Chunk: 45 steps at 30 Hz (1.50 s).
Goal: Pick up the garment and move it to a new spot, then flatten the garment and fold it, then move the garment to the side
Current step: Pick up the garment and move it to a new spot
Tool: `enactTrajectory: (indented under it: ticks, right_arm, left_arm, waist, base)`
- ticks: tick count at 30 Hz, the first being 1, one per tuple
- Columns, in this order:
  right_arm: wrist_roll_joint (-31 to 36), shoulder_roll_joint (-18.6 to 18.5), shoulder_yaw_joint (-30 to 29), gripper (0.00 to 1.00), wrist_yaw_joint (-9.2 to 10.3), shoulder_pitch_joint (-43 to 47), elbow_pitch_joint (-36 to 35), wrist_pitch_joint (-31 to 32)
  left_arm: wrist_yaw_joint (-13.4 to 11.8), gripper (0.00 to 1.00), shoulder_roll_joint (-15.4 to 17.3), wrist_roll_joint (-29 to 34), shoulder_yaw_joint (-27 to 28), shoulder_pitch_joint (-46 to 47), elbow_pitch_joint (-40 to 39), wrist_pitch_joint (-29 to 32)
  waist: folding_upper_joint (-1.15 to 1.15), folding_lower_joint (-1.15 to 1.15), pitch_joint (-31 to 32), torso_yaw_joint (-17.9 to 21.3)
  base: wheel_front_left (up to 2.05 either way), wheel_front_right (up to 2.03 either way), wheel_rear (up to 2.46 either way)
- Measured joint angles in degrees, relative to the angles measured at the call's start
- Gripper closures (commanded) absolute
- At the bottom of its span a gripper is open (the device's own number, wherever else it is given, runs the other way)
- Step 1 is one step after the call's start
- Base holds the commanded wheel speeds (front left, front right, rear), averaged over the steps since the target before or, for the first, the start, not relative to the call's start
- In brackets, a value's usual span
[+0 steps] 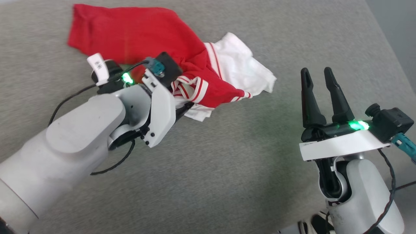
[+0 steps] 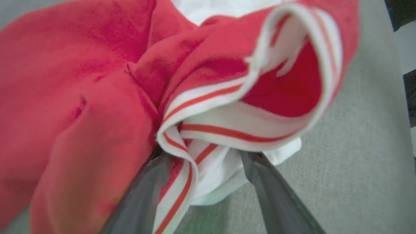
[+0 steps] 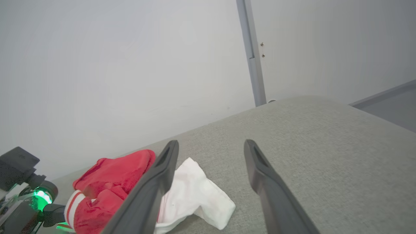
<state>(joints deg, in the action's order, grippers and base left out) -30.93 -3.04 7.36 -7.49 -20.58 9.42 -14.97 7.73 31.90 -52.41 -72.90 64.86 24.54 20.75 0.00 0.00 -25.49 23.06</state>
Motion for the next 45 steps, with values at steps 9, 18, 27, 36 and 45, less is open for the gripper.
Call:
enactTrajectory:
  ticks: [9, 18, 27, 36, 45]
  right_arm:
    - [7.4, 0.1, -2.4, 0.00, 0.01, 2.0, 2.3, 0.0]
    - [11.5, -1.9, -4.2, 0.00, 0.00, 5.7, 4.3, 0.0]
    - [10.6, -6.0, -5.3, 0.00, 0.00, 10.3, 5.8, 0.0]
    - [11.6, -8.6, -6.5, 0.00, 0.00, 16.6, 6.9, 0.0]
    - [12.0, -9.8, -6.6, 0.00, 0.00, 17.4, 6.6, 0.0]
  left_arm:
    - [-0.2, 0.00, -0.1, -9.2, -0.3, -5.5, 2.1, -16.6]
    - [-0.2, 0.00, -1.8, -16.0, 1.9, -15.8, 9.6, -32.6]
    - [-0.7, 0.00, -4.3, -14.7, 19.4, -29.4, 14.9, -35.7]
    - [-3.8, 0.00, -8.5, 3.3, 45.3, -51.0, 6.4, -35.7]
    - [-4.2, 0.00, -14.2, 20.0, 62.6, -62.9, -2.9, -35.7]
  waist:
    - [0.00, 0.00, 4.9, -6.1]
    - [0.00, 0.00, 9.4, -13.1]
    - [0.00, 0.00, 14.6, -19.5]
    - [0.00, 0.00, 21.7, -24.6]
    - [0.00, 0.00, 24.7, -25.7]
  base:
    - [0.00, 0.00, 0.00]
    - [0.00, 0.00, 0.00]
    - [0.00, 0.00, 0.00]
    - [0.00, 0.00, 0.00]
    - [0.00, 0.00, 0.00]
